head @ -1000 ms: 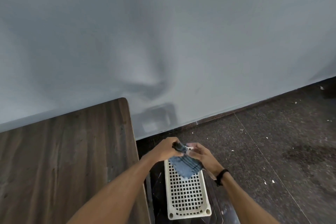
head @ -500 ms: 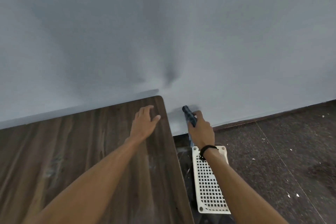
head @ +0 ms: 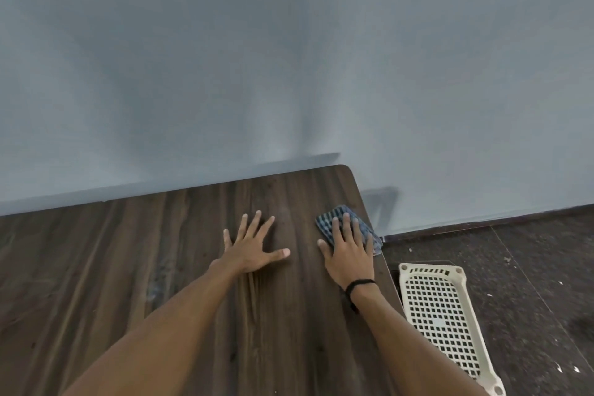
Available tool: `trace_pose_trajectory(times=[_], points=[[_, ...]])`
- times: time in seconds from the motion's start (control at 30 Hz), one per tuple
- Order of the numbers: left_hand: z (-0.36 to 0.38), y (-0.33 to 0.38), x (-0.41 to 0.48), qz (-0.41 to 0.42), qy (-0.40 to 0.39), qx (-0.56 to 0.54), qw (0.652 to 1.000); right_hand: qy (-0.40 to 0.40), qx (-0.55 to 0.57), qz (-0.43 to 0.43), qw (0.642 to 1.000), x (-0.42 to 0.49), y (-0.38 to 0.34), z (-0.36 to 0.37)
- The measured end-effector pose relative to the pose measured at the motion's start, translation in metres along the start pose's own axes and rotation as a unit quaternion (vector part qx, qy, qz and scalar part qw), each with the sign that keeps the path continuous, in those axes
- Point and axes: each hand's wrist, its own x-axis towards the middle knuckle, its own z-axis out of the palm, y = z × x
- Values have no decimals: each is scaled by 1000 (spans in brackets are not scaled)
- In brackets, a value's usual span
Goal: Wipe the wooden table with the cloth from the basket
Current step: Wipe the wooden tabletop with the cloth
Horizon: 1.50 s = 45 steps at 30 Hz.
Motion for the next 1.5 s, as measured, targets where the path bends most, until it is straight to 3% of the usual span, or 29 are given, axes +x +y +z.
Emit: trace_pose_trajectory(times=[0.13,0.3,0.47,0.7,0.87,1.03,1.13,1.2,1.37,1.5], points=[[-4,-1,4,12,-82,27,996,-25,27,43,998,28,2,-17],[-27,2,15,-2,-133,5,991,-71,-40,-7,997,26,3,-22],[-27,8,22,-6,-125,38,991,-31,14,70,997,56,11,-24],[-29,12,21,-9,-127,43,991,-38,-4,-9,999,64,5,-7],[-33,20,29,-35,-149,33,988,-29,61,66,996,126,-3,-24],[-31,19,27,-35,-142,37,989,-30,13,-29,999,120,-12,-4],[-32,18,26,-30,-129,40,990,9,31,30,999,148,-3,-14],[-33,16,26,-31,-118,40,992,-9,52,49,997,173,-18,-22],[-31,17,25,-33,-116,38,992,-14,28,-49,998,153,-9,-9],[-34,18,26,-46,-116,37,991,-8,39,38,998,170,-11,-23]])
